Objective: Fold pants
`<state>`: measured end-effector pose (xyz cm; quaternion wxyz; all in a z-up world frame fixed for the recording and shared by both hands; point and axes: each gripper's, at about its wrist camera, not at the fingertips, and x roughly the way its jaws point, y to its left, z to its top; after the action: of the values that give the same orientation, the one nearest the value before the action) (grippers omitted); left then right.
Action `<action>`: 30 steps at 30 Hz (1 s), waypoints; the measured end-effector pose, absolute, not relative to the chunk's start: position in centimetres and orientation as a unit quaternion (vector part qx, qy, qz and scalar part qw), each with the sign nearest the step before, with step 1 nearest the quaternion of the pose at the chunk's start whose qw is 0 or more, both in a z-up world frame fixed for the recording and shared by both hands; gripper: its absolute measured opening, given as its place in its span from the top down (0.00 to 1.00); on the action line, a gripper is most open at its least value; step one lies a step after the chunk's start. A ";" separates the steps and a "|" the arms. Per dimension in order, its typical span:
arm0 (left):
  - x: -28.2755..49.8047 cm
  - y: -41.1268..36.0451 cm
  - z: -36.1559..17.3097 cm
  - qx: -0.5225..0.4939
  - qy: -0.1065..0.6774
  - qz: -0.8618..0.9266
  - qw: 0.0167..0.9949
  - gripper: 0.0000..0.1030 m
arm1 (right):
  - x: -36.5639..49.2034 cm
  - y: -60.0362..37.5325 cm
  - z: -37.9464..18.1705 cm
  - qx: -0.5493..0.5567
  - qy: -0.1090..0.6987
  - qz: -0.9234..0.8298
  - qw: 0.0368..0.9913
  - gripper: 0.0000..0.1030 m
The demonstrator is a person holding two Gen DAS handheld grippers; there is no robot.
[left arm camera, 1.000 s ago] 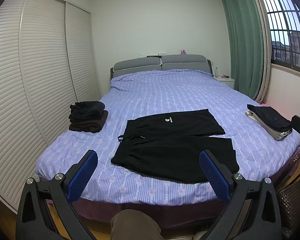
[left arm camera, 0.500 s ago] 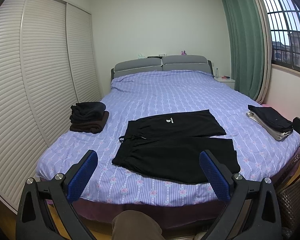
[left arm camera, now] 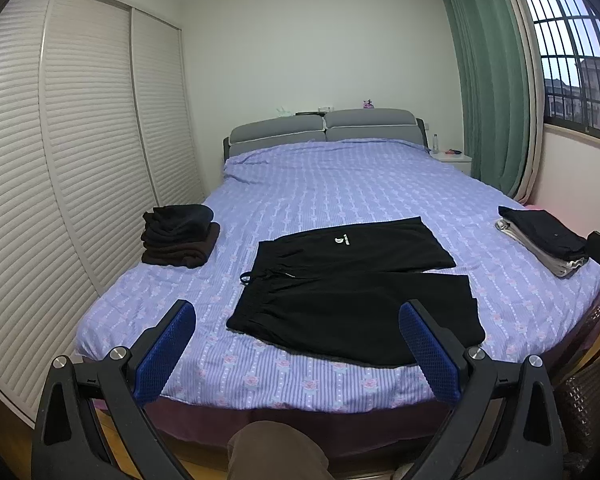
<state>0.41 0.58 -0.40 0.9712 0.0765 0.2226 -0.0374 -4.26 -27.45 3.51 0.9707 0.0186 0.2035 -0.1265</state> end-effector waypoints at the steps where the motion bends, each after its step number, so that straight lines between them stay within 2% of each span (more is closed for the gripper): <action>1: 0.5 0.6 -0.5 0.077 0.223 -0.037 0.971 0.00 | -4.3 -27.4 3.5 0.019 0.204 -0.127 0.971 0.00; 18: 2.8 0.8 -0.4 0.085 0.219 -0.036 0.971 0.00 | -2.3 -26.9 3.1 0.012 0.209 -0.123 0.970 0.00; 30: 9.3 -0.5 -0.5 0.094 0.241 -0.049 0.965 0.00 | 3.2 -27.5 3.1 0.019 0.224 -0.113 0.968 0.00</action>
<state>9.25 -0.50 -0.51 0.9648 0.0935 0.2409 -0.0485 3.16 -27.46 3.15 0.9678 0.0191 0.2242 -0.1129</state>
